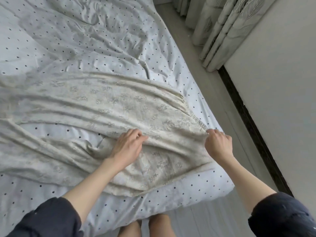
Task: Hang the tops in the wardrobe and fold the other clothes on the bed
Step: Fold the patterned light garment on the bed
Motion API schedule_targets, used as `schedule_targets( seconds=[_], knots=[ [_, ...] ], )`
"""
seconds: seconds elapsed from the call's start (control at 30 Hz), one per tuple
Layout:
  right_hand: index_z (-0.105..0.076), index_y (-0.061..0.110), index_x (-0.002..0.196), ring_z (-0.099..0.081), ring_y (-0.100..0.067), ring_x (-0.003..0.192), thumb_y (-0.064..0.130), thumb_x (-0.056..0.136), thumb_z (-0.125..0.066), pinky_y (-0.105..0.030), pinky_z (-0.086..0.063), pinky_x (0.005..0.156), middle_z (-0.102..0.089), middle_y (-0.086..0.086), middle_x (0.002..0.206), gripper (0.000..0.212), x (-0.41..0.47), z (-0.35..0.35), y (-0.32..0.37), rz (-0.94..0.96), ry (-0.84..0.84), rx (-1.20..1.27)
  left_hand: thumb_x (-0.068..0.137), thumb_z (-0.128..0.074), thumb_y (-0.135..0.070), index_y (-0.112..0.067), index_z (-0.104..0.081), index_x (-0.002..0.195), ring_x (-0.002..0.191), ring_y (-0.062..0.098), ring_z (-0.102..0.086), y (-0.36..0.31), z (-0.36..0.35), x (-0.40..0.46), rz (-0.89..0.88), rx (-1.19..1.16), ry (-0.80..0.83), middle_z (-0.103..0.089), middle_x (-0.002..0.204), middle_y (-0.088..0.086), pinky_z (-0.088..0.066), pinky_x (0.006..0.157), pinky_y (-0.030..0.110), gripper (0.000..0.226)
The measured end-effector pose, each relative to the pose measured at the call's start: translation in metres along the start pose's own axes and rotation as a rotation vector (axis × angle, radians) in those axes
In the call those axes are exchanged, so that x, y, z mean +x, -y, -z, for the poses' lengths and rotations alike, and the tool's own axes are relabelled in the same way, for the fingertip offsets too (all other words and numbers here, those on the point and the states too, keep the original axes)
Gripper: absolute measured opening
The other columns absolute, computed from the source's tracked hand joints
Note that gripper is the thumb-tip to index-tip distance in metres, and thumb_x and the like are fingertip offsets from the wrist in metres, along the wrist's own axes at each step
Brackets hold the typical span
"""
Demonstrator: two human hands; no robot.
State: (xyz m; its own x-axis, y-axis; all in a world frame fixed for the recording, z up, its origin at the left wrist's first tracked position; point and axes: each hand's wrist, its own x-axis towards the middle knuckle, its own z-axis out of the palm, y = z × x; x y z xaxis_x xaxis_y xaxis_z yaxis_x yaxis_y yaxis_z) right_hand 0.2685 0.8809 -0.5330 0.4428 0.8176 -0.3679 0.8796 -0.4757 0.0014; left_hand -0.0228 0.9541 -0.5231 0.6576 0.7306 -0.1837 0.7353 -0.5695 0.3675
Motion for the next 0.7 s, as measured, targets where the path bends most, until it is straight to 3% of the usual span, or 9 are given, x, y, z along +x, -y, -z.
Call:
schedule_targets(
  seconds=[0.1,0.2,0.3,0.37,0.43,0.5,0.57,0.67,0.7],
  knots=[
    [-0.056,0.007,0.115,-0.054,-0.035,0.104,0.018,0.098,-0.031,-0.041,-0.040,0.091,-0.058,-0.014,0.117,0.032,0.044,0.010,0.025,-0.077,-0.024,0.301,0.089,-0.056,-0.002,-0.008,-0.059,0.126,0.119,0.031,-0.049,0.016,0.008,0.031,0.051,0.077,-0.069,-0.055,0.126,0.016,-0.039,0.102,0.044,0.038],
    [-0.057,0.008,0.112,-0.054,-0.032,0.103,0.018,0.097,-0.036,-0.034,-0.042,0.085,-0.057,-0.017,0.111,0.027,0.091,0.016,0.044,-0.090,0.066,0.551,0.093,-0.051,-0.009,-0.015,-0.048,0.137,0.137,0.030,-0.033,0.025,0.006,0.052,0.069,0.115,-0.013,-0.040,0.145,0.013,-0.021,0.115,0.046,0.044],
    [-0.053,0.007,0.129,-0.050,-0.027,0.120,0.018,0.097,-0.042,-0.034,-0.039,0.099,-0.055,-0.011,0.130,0.035,0.132,0.024,0.051,-0.103,0.172,0.702,0.099,-0.036,-0.023,-0.026,-0.030,0.145,0.146,0.024,-0.009,0.027,-0.001,0.065,0.119,0.110,0.062,-0.013,0.157,0.005,-0.002,0.119,0.046,0.047],
    [-0.061,0.005,0.104,-0.054,-0.023,0.092,0.012,0.094,-0.045,-0.028,-0.043,0.078,-0.059,-0.006,0.100,0.020,0.159,0.028,0.052,-0.009,0.267,0.791,0.099,-0.029,-0.029,-0.029,-0.023,0.147,0.146,0.022,0.000,0.026,-0.005,0.076,0.169,0.122,0.084,-0.003,0.158,0.003,0.004,0.118,0.045,0.048],
    [-0.057,0.007,0.086,-0.039,-0.016,0.065,0.008,0.091,-0.049,-0.023,-0.031,0.055,-0.046,-0.004,0.078,0.010,0.178,0.033,0.054,0.071,0.397,0.817,0.098,-0.026,-0.032,-0.032,-0.017,0.147,0.146,0.021,0.003,0.024,-0.009,0.082,0.222,0.130,0.091,0.003,0.158,0.002,0.005,0.117,0.046,0.050],
    [-0.061,0.009,0.112,-0.050,-0.017,0.080,0.012,0.092,-0.056,-0.024,-0.038,0.064,-0.056,-0.004,0.097,0.021,0.199,0.033,0.054,0.122,0.526,0.781,0.097,-0.026,-0.035,-0.033,-0.013,0.147,0.145,0.021,0.006,0.021,-0.014,0.096,0.244,0.142,0.083,0.006,0.157,0.002,0.007,0.117,0.048,0.051],
    [-0.061,0.011,0.119,-0.053,-0.013,0.090,0.017,0.090,-0.061,-0.021,-0.040,0.071,-0.058,0.000,0.105,0.030,0.213,0.028,0.056,0.178,0.618,0.710,0.097,-0.028,-0.037,-0.033,-0.010,0.146,0.144,0.022,0.008,0.017,-0.017,0.109,0.247,0.158,0.073,0.006,0.156,0.002,0.008,0.115,0.051,0.052],
    [-0.062,0.010,0.090,-0.044,-0.006,0.065,0.019,0.091,-0.060,-0.016,-0.034,0.056,-0.053,0.003,0.078,0.010,0.225,0.024,0.055,0.194,0.643,0.743,0.097,-0.035,-0.036,-0.032,-0.011,0.145,0.143,0.024,0.006,0.011,-0.018,0.124,0.255,0.160,0.061,0.002,0.155,0.003,0.008,0.113,0.054,0.054],
    [-0.057,0.009,0.080,-0.042,-0.008,0.060,0.017,0.092,-0.058,-0.016,-0.035,0.054,-0.049,0.001,0.072,0.015,0.234,0.025,0.049,0.150,0.628,0.816,0.097,-0.034,-0.038,-0.032,-0.011,0.145,0.143,0.024,0.007,0.007,-0.018,0.131,0.266,0.166,0.076,0.002,0.155,0.003,0.009,0.112,0.054,0.054]
  ],
)
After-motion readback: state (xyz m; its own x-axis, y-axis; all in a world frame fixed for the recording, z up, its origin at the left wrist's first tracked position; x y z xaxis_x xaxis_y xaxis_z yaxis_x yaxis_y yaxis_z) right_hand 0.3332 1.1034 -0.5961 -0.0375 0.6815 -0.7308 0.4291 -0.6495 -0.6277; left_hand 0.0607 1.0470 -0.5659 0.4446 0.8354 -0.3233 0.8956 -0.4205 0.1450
